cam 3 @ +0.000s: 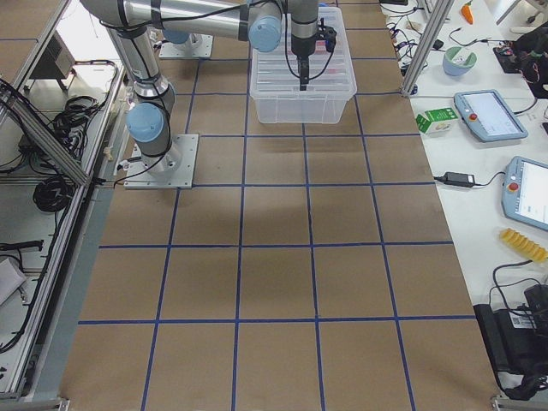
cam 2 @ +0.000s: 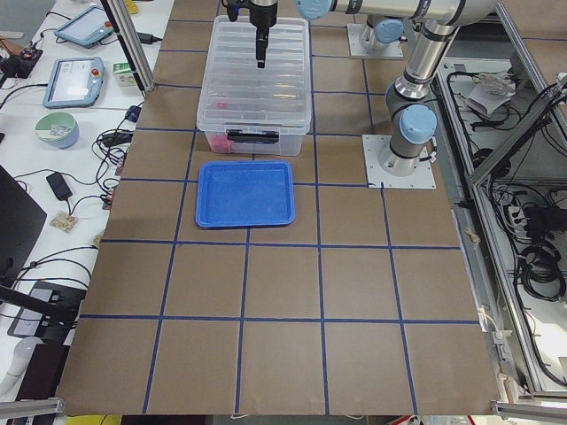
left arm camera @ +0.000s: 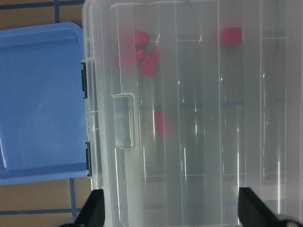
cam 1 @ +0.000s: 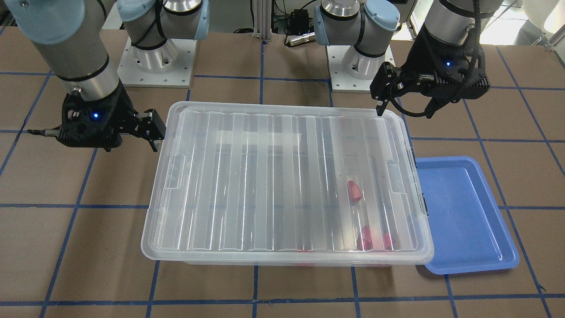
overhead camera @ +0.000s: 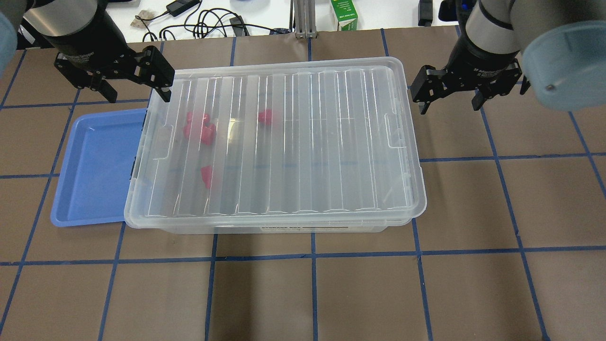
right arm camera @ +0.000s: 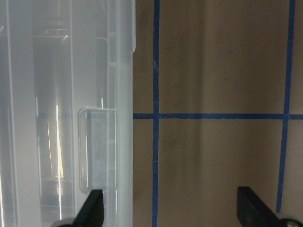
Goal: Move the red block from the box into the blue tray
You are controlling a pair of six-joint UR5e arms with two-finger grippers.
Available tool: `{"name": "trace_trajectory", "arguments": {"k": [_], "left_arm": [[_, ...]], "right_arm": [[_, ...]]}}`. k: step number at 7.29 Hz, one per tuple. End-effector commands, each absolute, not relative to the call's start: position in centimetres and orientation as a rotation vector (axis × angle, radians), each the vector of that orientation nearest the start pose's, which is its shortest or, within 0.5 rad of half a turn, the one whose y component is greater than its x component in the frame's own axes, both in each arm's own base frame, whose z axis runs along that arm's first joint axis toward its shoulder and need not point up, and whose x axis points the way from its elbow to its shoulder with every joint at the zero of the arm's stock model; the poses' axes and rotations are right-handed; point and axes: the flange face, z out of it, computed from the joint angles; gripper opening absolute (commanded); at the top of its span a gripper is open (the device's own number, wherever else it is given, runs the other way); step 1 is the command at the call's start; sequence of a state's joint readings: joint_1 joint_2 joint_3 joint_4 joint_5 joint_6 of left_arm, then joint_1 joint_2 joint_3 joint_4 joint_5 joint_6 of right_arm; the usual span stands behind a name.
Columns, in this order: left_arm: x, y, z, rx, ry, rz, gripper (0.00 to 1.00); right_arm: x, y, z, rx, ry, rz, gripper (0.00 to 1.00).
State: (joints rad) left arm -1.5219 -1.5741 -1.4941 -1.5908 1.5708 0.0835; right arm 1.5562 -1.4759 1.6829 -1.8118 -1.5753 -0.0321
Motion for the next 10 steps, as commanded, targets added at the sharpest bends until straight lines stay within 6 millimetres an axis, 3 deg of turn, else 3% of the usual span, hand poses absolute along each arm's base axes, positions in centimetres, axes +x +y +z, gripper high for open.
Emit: {"name": "trace_trajectory", "arguments": {"k": [1, 2, 6, 10], "left_arm": [[-10.9, -50.3, 52.3, 0.058, 3.135, -0.086, 1.0], [-10.7, -50.3, 52.3, 0.064, 3.118, -0.084, 1.0], [-10.9, -50.1, 51.8, 0.055, 3.131, -0.071, 1.0], [-10.8, -50.1, 52.0, 0.05, 3.129, -0.076, 1.0]], "right_arm": [[13.6, -53.9, 37.6, -0.048, 3.143, -0.002, 1.0], [14.0, -55.0, 35.9, -0.067, 3.145, -0.033, 1.0], [13.8, -54.9, 34.3, -0.085, 3.16, 0.01, 1.0], [10.3, -55.3, 34.6, -0.053, 3.265, 0.005, 1.0]]}}
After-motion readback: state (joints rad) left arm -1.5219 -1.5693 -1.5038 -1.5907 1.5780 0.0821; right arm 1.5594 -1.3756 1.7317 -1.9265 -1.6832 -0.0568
